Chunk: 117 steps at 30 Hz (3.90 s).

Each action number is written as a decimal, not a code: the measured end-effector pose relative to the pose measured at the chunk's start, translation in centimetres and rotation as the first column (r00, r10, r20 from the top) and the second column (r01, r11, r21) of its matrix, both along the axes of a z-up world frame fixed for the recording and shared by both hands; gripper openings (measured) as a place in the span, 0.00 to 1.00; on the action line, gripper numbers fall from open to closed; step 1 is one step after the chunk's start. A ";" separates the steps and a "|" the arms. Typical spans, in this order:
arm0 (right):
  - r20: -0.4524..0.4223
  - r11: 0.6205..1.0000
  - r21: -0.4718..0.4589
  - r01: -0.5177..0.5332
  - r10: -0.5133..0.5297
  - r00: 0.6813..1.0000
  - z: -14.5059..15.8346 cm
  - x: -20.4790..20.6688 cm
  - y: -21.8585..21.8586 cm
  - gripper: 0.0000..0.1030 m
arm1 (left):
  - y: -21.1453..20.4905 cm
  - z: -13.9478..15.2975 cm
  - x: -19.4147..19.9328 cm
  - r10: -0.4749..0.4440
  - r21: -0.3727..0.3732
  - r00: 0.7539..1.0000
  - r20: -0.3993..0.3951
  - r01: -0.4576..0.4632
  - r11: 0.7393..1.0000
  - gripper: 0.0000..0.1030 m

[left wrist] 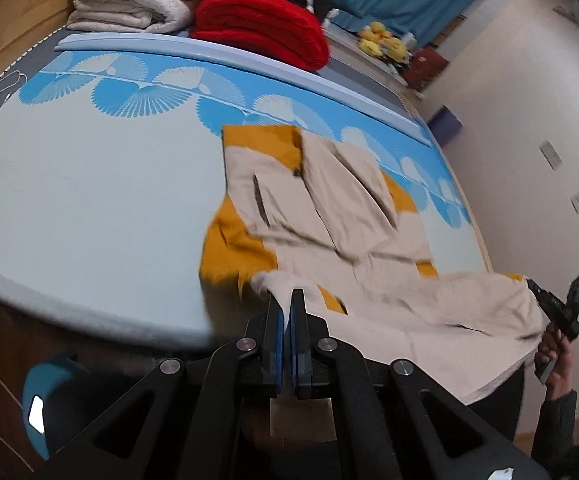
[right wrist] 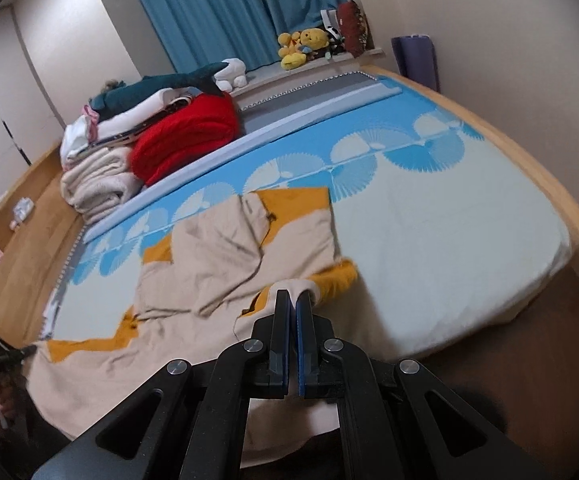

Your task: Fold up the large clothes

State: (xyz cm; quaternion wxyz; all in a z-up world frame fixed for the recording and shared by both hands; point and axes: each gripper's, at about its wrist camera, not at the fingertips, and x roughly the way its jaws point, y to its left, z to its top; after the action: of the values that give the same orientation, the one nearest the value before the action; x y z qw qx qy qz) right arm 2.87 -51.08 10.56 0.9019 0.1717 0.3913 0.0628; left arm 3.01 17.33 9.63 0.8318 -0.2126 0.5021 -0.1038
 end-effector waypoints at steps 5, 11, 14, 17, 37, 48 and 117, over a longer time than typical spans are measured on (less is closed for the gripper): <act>-0.065 0.998 -0.044 -0.042 0.039 0.997 -3.0 11.3 0.7 0.02 | 0.2 -3.3 10.0 0.007 0.024 0.999 -0.043 -0.006 1.000 0.01; -0.204 0.993 -0.098 -0.059 0.037 0.978 -9.7 24.2 1.6 0.02 | 0.8 -9.9 20.3 0.058 0.023 0.987 -0.147 -0.056 0.998 0.02; -0.289 0.996 -0.082 -0.041 0.016 0.957 -13.2 27.0 1.7 0.02 | 0.8 -13.0 21.7 0.109 0.003 0.962 -0.251 -0.112 0.994 0.01; -0.321 0.998 -0.060 -0.029 0.008 0.947 -14.6 28.9 1.7 0.02 | -0.5 -13.3 22.9 0.087 0.076 0.963 -0.255 -0.070 0.995 0.02; -0.406 0.999 -0.030 -0.038 0.023 0.914 -19.3 27.6 0.7 0.36 | 3.4 -15.2 20.7 0.277 0.088 0.917 -0.286 -0.263 0.961 0.28; -0.541 0.986 -0.081 -0.146 0.079 0.838 -24.7 28.3 3.3 0.39 | 1.2 -19.7 23.0 0.212 0.046 0.919 -0.332 -0.209 0.977 0.37; -0.272 0.789 -0.265 -0.554 0.490 0.828 -17.4 23.5 19.7 0.15 | -9.5 -10.3 19.4 -0.061 0.384 0.995 -0.078 0.087 0.919 0.14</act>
State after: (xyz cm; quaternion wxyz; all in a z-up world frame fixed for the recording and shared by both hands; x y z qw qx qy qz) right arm 26.34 -31.35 -6.87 0.8233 -0.0931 0.5118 0.2271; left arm 22.42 7.88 -0.68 0.8362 -0.0282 0.5471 -0.0271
